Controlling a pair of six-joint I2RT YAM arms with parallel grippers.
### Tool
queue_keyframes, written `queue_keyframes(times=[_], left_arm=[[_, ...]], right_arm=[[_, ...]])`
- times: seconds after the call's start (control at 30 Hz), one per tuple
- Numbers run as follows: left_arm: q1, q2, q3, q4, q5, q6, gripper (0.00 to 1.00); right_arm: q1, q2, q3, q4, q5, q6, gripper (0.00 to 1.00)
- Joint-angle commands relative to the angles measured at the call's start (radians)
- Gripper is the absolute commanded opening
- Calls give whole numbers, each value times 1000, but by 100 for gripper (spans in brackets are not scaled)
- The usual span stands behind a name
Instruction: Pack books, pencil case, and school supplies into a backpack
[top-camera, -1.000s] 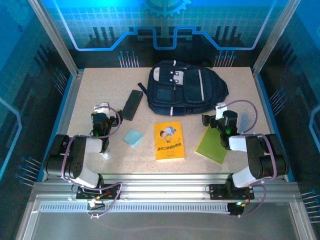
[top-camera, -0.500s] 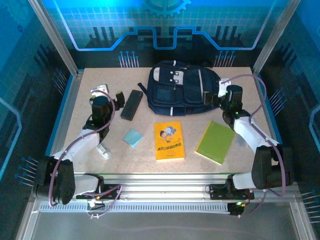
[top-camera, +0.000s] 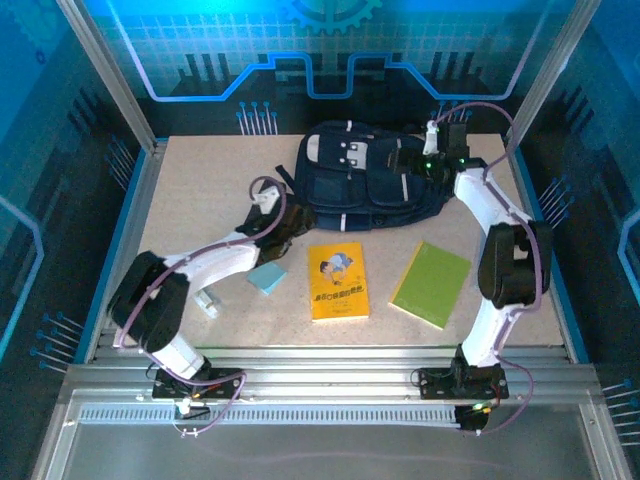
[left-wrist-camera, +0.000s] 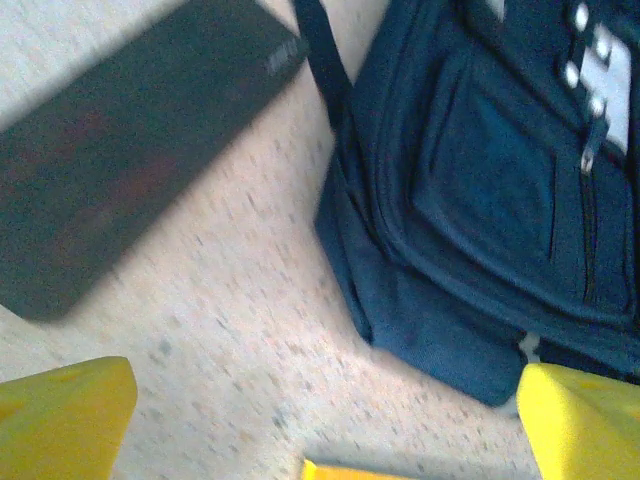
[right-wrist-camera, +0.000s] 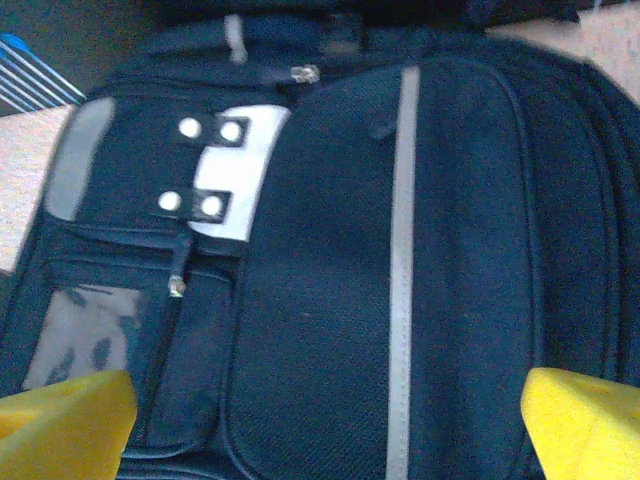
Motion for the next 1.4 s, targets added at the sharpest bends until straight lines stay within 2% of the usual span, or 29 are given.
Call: queue_keyframes(times=[0.0,0.13,0.3,0.43,0.5,0.57,0.63,0.67,0.77,0.8,0.93,1.03,1.23,1.33,1.37], left_arm=[[-59,62,78,-65,-61,-204,99],[-81,141,114,-57,-63,-309,99],[-78,229,177,-36,-77,-324,99],[-51,290,216,-15,-53,-349,99],[-34,312,225,7,-41,-352,99],[-19,332,239,30,-34,-334,99],[-8,353,255,67,-34,-289,99],[-2,367,263,85,-31,-269,99],[30,406,278,143,33,-263,99],[40,414,281,161,50,-265,99],[71,439,314,233,75,-230,99],[88,478,402,236,120,-159,99],[110,593,617,227,205,-111,99],[117,657,736,222,241,-98,99],[119,682,792,211,255,-93,99]], right_arm=[[-61,141,209,-229,-23,29,100],[-90,269,368,-335,34,3,100],[-121,334,434,-385,159,-9,100],[-157,404,458,-373,55,20,100],[-157,423,462,-365,-14,23,93],[-156,459,441,-340,-93,34,76],[-156,441,387,-295,-168,59,48],[-155,434,355,-268,-194,71,39],[-156,315,237,-182,-280,109,6],[-156,280,203,-163,-300,118,0],[-152,114,71,-116,-392,160,0],[-128,-26,-42,-94,-449,192,0],[-42,-249,-222,-80,-431,254,0],[31,-332,-301,-46,-413,327,13],[68,-356,-331,-29,-400,355,22]])
